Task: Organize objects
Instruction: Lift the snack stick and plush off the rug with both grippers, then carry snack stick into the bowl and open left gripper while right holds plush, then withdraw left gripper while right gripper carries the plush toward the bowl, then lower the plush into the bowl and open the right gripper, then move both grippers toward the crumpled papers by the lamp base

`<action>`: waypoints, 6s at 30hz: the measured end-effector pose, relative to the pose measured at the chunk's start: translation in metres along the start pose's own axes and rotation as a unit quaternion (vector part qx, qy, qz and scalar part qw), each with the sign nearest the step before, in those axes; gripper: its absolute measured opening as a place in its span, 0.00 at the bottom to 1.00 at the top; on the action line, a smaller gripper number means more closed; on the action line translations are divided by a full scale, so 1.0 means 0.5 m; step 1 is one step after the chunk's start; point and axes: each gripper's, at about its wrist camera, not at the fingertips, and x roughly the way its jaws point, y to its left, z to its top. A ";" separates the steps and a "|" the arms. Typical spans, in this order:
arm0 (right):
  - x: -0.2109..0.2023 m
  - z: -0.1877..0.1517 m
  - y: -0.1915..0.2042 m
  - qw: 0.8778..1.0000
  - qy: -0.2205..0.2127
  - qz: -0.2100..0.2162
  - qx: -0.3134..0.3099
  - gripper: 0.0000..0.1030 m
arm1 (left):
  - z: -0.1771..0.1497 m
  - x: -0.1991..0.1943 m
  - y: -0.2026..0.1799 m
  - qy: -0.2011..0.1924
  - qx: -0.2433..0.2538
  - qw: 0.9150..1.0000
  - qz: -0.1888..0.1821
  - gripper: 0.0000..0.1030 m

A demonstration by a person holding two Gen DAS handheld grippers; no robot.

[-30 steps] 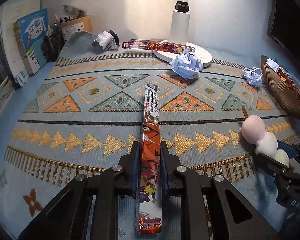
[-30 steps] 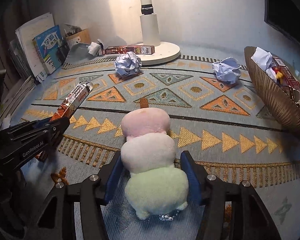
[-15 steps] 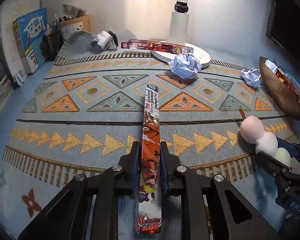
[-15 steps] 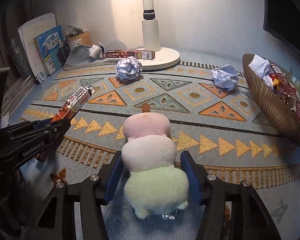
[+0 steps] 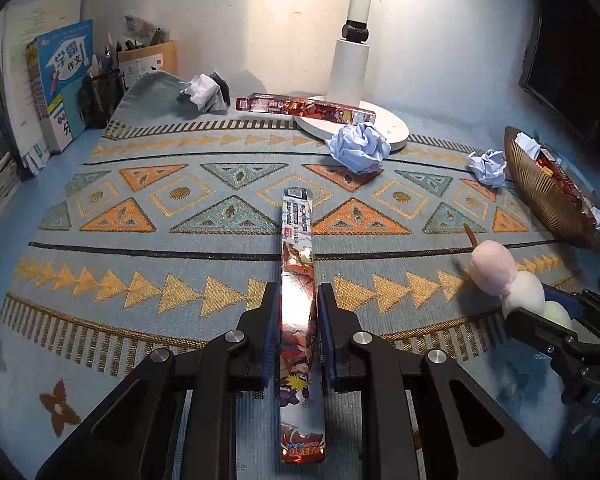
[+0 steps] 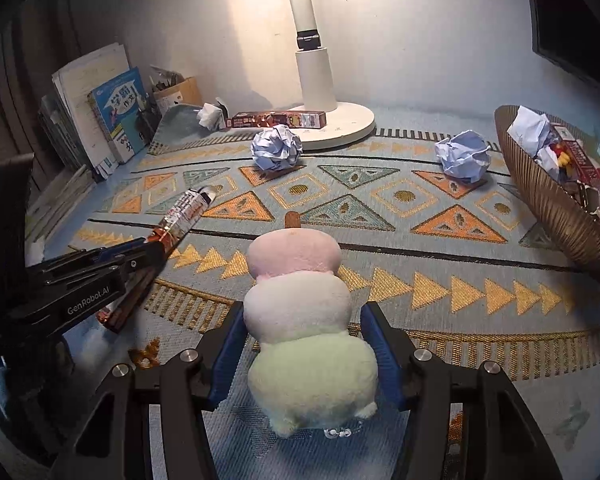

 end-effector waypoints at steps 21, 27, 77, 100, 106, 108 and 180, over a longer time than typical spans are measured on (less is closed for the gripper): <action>-0.021 -0.003 -0.051 0.997 -0.006 0.056 0.055 0.55 | 0.013 0.041 -0.047 0.057 0.036 0.997 0.039 0.16; -0.054 0.004 -0.061 0.995 -0.024 0.067 0.066 0.55 | 0.056 -0.039 -0.117 0.011 0.050 0.999 -0.013 0.13; -0.155 -0.070 -0.328 0.979 0.116 -0.152 -0.074 0.68 | -0.019 0.014 -0.140 0.049 0.038 0.995 -0.083 0.73; -0.149 -0.052 -0.331 0.985 0.118 -0.059 0.112 0.77 | -0.030 0.025 -0.116 0.044 0.006 0.992 -0.117 0.73; -0.150 -0.083 -0.283 0.990 0.105 -0.096 -0.003 0.78 | -0.034 0.027 -0.128 0.047 0.025 0.992 -0.111 0.73; -0.138 -0.091 -0.269 0.987 0.101 -0.124 -0.032 0.78 | -0.036 0.027 -0.136 0.046 0.035 0.993 -0.103 0.73; 0.199 0.242 0.022 0.999 0.018 0.005 0.028 0.87 | 0.338 0.165 0.251 -0.021 -0.101 0.994 -0.027 0.78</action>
